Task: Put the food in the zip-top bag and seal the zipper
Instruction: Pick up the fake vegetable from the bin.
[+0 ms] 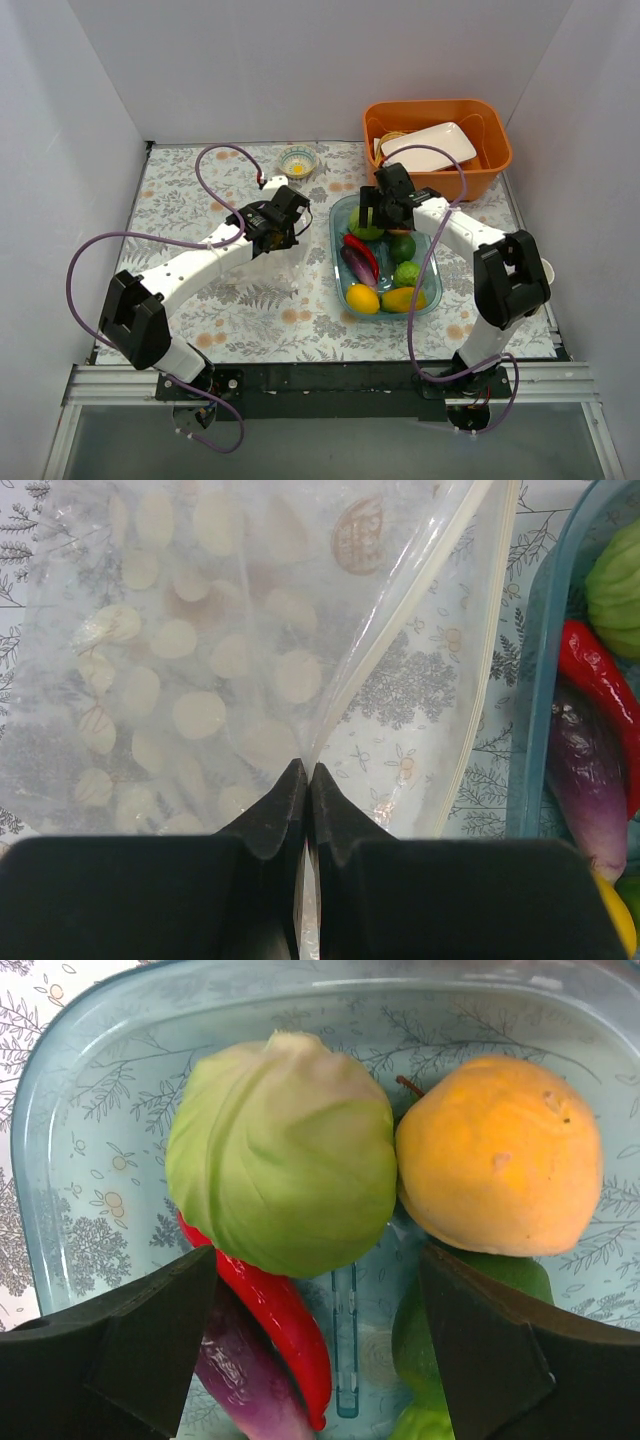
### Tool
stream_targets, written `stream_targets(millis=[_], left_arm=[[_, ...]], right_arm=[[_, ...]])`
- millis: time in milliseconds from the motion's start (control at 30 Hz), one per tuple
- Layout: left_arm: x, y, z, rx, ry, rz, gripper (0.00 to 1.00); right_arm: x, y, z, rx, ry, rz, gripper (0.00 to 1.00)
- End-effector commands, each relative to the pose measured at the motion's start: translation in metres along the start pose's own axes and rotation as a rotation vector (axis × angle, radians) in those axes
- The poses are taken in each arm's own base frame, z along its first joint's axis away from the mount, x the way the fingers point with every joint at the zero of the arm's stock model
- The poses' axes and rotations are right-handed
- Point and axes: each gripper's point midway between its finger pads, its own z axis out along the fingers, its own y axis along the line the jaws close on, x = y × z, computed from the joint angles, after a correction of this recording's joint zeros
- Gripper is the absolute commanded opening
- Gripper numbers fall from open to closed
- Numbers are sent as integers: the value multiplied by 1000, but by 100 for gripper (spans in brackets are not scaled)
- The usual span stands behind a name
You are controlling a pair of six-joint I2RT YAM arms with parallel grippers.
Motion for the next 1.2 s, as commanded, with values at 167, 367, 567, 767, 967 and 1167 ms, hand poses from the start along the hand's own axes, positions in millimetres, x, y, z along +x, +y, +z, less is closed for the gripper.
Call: stream_targets(millis=[167, 367, 567, 767, 967, 1167], left_arm=[[-10, -5, -10, 54, -38, -14, 0], [-11, -5, -10, 55, -41, -10, 0], [-10, -6, -9, 58, -35, 0, 0], [-11, -8, -11, 68, -37, -8, 0], [-13, -10, -12, 77, -37, -14, 0], [-15, -11, -14, 82, -38, -16, 0]], right_arm=[[-35, 14, 2, -50, -89, -41, 88], [-31, 20, 21, -72, -59, -63, 87], [-21, 20, 33, -69, -1, -78, 74], [-17, 22, 31, -110, 0, -78, 36], [-17, 31, 19, -172, -13, -90, 3], [-22, 39, -10, -246, -58, -94, 1]])
